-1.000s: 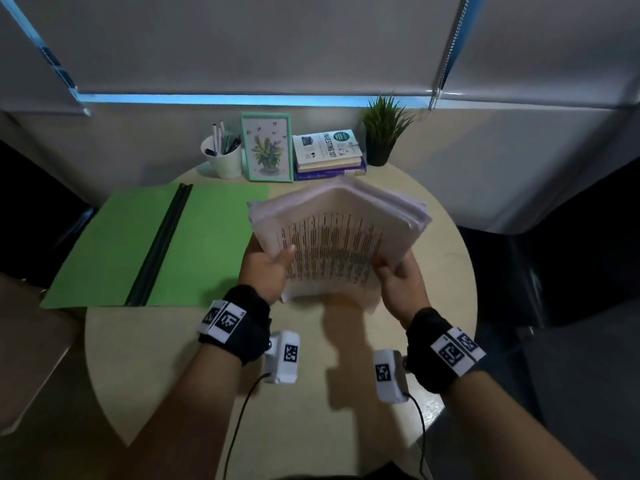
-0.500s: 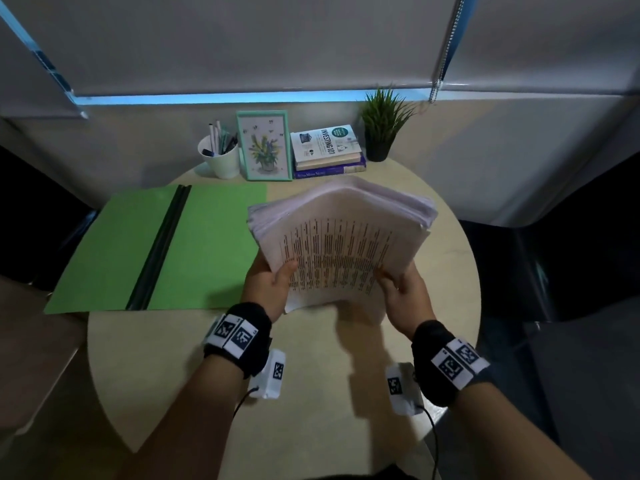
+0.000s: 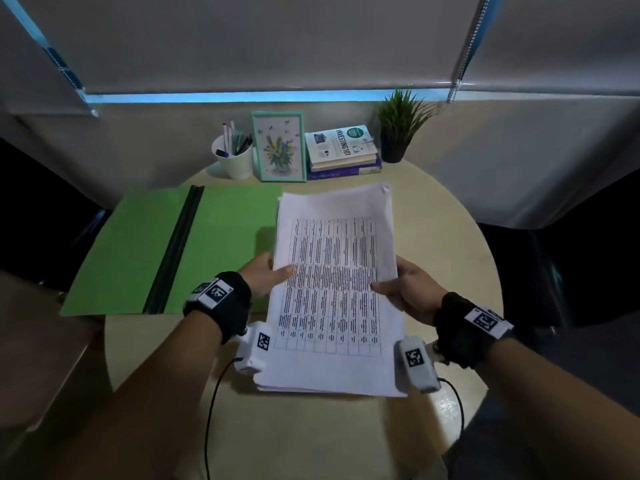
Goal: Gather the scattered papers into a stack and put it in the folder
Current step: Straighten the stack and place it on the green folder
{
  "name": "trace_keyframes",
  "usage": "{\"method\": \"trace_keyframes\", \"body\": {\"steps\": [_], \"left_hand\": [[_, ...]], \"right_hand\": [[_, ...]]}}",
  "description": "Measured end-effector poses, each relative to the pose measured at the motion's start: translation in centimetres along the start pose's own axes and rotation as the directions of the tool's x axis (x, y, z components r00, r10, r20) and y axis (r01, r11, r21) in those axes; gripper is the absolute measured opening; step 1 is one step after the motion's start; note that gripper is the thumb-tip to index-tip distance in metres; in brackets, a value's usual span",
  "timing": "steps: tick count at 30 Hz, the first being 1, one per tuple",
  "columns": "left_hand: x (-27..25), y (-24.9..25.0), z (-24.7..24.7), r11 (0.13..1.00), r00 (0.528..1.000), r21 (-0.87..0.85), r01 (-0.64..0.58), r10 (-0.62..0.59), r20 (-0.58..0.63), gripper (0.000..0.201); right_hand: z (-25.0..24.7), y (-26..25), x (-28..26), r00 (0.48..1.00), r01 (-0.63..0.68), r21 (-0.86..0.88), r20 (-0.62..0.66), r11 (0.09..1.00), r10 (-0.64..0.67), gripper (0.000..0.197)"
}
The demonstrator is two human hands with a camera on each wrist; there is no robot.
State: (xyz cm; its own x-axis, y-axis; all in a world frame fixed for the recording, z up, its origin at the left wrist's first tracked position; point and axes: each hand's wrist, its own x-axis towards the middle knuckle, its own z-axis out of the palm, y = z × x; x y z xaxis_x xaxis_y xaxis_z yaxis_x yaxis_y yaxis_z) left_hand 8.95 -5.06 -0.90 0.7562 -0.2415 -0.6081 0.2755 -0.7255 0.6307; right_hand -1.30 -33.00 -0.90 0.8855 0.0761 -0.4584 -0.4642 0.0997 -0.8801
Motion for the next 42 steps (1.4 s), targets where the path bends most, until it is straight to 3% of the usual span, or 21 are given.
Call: {"method": "trace_keyframes", "body": {"steps": [1,4,6,8,10,11,14,16,21,23,24,28,31,33,36,39,42], "left_hand": [[0.1,-0.7,-0.3,1.0,1.0,0.021,0.017,-0.017,0.015,0.083],[-0.9,-2.5,-1.0,0.996,0.999,-0.088,0.028,-0.026,0.03,0.033],[-0.8,-4.7,-1.2,0.98,0.998,-0.191,0.06,-0.058,0.016,0.021],[-0.2,-7.0,-1.5,0.978,0.986,-0.203,0.043,-0.073,-0.147,0.016],[0.6,-9.2,-2.1,0.999,0.938,-0.039,0.036,-0.047,-0.344,0.029],[0.9,-10.2,-2.3,0.997,0.932,0.068,0.045,-0.017,-0.363,0.038],[1.3,-13.2,-1.5,0.87,0.979,0.48,0.113,-0.014,-0.204,0.056],[1.5,-13.6,-0.6,0.787,0.986,0.607,0.111,-0.012,-0.166,0.059],[1.3,-13.8,2.0,0.748,0.996,0.658,0.087,-0.08,-0.04,0.059],[0.1,-15.3,4.4,0.654,0.999,0.756,-0.02,0.033,-0.002,0.056],[-0.9,-14.8,5.9,0.675,0.998,0.736,-0.047,0.058,0.01,0.053],[-6.2,-8.2,10.6,0.668,0.992,0.739,-0.087,-0.012,0.127,0.037],[-8.7,-5.8,12.6,0.677,0.99,0.731,-0.086,-0.024,0.139,0.033],[-9.8,-5.9,12.9,0.747,0.998,0.664,-0.018,-0.025,0.055,0.031],[-11.2,-7.8,11.5,0.873,0.982,0.478,0.097,-0.006,-0.189,0.036],[-11.5,-11.9,8.1,0.955,0.896,0.219,0.2,-0.087,-0.435,0.04],[-10.0,-16.4,4.1,0.953,0.769,0.063,0.295,-0.197,-0.608,0.035]], "right_hand": [[0.4,0.5,0.2,0.999,-0.041,0.051,0.018,0.998,0.04,0.05],[2.0,2.3,0.7,0.992,-0.114,0.18,0.076,0.977,0.102,0.051],[3.0,3.2,0.7,0.988,-0.145,0.228,0.081,0.963,0.13,0.052],[3.7,3.8,0.8,0.987,-0.157,0.26,0.064,0.953,0.146,0.052],[4.1,4.0,0.7,0.988,-0.156,0.289,0.041,0.944,0.15,0.054],[4.1,4.0,0.6,0.988,-0.151,0.296,0.026,0.943,0.15,0.054],[4.0,3.2,0.0,0.991,-0.126,0.309,0.0,0.943,0.133,0.055],[3.7,2.4,-0.2,0.994,-0.099,0.314,-0.018,0.944,0.111,0.054],[2.3,0.7,-0.7,0.997,-0.031,0.313,-0.062,0.949,0.053,0.052],[1.9,0.2,-0.9,0.997,-0.015,0.312,-0.065,0.95,0.037,0.052],[1.8,0.0,-0.9,0.998,-0.008,0.31,-0.064,0.951,0.029,0.052],[1.0,-0.3,-1.1,0.999,-0.007,0.276,-0.047,0.961,0.02,0.049],[0.1,0.3,-1.2,0.998,-0.029,0.252,-0.042,0.967,0.041,0.052],[-0.7,0.8,-1.2,0.998,-0.05,0.237,-0.033,0.97,0.059,0.055],[-1.7,1.2,-0.9,0.997,-0.067,0.212,-0.013,0.975,0.071,0.056],[-1.2,1.6,-0.3,0.996,-0.082,0.203,-0.01,0.976,0.086,0.056],[0.5,2.5,0.5,0.995,-0.102,0.206,-0.002,0.973,0.105,0.054]]}}
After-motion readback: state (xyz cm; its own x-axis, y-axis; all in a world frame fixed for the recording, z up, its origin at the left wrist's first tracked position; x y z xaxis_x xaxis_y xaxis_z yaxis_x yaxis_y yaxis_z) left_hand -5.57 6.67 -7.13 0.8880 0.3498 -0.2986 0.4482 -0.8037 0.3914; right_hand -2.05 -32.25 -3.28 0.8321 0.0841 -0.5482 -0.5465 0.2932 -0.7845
